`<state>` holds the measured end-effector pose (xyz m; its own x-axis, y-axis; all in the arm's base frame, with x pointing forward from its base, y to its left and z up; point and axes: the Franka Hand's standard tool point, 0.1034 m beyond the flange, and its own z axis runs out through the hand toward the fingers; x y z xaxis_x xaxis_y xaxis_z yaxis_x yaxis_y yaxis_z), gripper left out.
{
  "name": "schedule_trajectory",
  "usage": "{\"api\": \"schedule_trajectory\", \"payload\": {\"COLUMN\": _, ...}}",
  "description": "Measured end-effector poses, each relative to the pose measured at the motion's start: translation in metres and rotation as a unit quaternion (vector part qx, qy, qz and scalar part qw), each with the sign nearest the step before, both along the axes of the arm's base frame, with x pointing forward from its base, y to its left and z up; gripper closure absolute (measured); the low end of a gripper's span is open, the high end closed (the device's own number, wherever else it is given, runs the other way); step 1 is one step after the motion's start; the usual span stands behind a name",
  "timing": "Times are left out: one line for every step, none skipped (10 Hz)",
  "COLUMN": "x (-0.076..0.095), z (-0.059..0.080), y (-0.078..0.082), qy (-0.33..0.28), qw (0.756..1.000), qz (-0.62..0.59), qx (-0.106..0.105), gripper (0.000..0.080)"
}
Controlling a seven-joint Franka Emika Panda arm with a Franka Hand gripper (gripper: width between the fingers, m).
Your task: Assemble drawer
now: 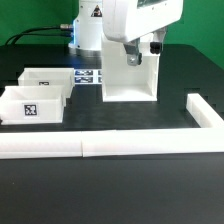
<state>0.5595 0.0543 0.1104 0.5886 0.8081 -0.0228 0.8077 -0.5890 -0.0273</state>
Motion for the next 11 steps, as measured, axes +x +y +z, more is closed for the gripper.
{"api": "schedule_trajectory", "payload": {"x": 0.0, "z": 0.0, "y": 0.0, "qy": 0.0, "qw": 1.0, "qz": 0.0, "qx": 0.0, "gripper": 0.015}}
{"api": "schedule_trajectory", "payload": {"x": 0.0, "z": 0.0, "y": 0.0, "qy": 0.0, "qw": 1.0, "qz": 0.0, "qx": 0.0, "gripper": 0.015}}
{"api": "schedule_trajectory", "payload": {"x": 0.0, "z": 0.0, "y": 0.0, "qy": 0.0, "qw": 1.0, "qz": 0.0, "qx": 0.0, "gripper": 0.015}}
{"api": "schedule_trajectory", "payload": {"x": 0.0, "z": 0.0, "y": 0.0, "qy": 0.0, "qw": 1.0, "qz": 0.0, "qx": 0.0, "gripper": 0.015}}
{"api": "schedule_trajectory", "payload": {"x": 0.0, "z": 0.0, "y": 0.0, "qy": 0.0, "qw": 1.0, "qz": 0.0, "qx": 0.0, "gripper": 0.015}}
{"api": "schedule_trajectory", "payload": {"x": -0.001, "z": 0.001, "y": 0.0, "qy": -0.001, "qw": 1.0, "qz": -0.009, "qx": 0.0, "gripper": 0.015}}
{"api": "schedule_trajectory", "payload": {"x": -0.008, "z": 0.007, "y": 0.003, "qy": -0.007, "qw": 0.998, "qz": -0.06, "qx": -0.002, "gripper": 0.015}}
{"api": "schedule_trajectory", "payload": {"x": -0.019, "z": 0.017, "y": 0.009, "qy": -0.009, "qw": 0.995, "qz": -0.099, "qx": -0.006, "gripper": 0.015}}
{"api": "schedule_trajectory", "payload": {"x": -0.027, "z": 0.026, "y": 0.015, "qy": -0.011, "qw": 0.991, "qz": -0.13, "qx": -0.009, "gripper": 0.015}}
{"api": "schedule_trajectory", "payload": {"x": -0.032, "z": 0.032, "y": 0.017, "qy": -0.01, "qw": 0.99, "qz": -0.143, "qx": -0.01, "gripper": 0.015}}
{"api": "schedule_trajectory", "payload": {"x": -0.038, "z": 0.034, "y": 0.017, "qy": -0.011, "qw": 0.99, "qz": -0.143, "qx": -0.01, "gripper": 0.015}}
